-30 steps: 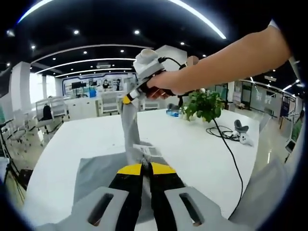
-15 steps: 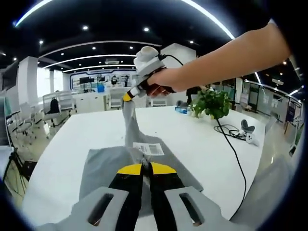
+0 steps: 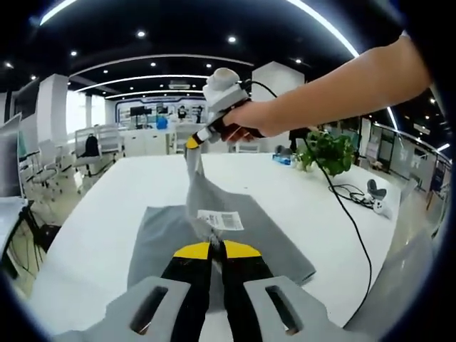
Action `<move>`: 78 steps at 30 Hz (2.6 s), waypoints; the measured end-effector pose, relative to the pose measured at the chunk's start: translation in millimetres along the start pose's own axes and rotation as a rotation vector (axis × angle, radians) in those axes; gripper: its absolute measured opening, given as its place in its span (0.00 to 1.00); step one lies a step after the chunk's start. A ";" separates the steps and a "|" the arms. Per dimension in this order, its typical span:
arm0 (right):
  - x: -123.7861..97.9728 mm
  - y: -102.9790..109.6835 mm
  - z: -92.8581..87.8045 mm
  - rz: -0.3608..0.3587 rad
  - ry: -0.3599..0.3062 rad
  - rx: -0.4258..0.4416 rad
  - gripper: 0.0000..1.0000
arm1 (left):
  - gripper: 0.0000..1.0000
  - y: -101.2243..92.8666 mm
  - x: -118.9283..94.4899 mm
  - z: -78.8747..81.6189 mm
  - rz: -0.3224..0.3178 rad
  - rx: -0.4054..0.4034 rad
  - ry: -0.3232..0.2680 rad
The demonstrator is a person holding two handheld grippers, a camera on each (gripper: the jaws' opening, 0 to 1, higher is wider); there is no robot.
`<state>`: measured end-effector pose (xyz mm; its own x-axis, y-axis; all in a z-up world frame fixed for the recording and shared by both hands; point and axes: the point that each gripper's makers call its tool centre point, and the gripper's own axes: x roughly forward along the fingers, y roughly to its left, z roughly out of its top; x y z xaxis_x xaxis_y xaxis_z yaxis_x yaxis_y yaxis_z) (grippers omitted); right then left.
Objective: Fold the towel on the table until its edges align and the towel forms a compact rectangular stack.
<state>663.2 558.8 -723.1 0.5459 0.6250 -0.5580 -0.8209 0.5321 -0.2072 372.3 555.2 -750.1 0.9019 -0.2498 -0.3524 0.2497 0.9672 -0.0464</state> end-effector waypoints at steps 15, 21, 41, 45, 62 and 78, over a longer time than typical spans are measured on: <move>38.6 16.3 -4.8 0.030 0.013 -0.011 0.01 | 0.04 20.1 1.0 -20.0 0.037 -0.026 0.029; 46.4 23.7 -7.0 0.041 0.018 -0.015 0.01 | 0.04 28.3 3.8 -26.5 0.046 -0.045 0.037; 91.7 56.2 -13.3 0.095 0.016 -0.016 0.01 | 0.04 56.8 9.3 -57.9 0.097 -0.087 0.077; 99.8 61.4 -16.8 0.104 0.024 -0.025 0.01 | 0.04 59.0 9.3 -63.7 0.099 -0.087 0.086; 127.6 80.2 -42.4 0.106 0.074 -0.028 0.02 | 0.05 79.4 20.2 -104.9 0.131 -0.112 0.171; 155.8 100.0 -58.5 0.136 0.124 -0.032 0.06 | 0.07 91.1 25.3 -135.9 0.139 -0.164 0.247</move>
<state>656.3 676.0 -877.8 0.4065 0.6135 -0.6770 -0.8917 0.4279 -0.1477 369.9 643.2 -890.2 0.8055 -0.1158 -0.5812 0.0525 0.9908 -0.1248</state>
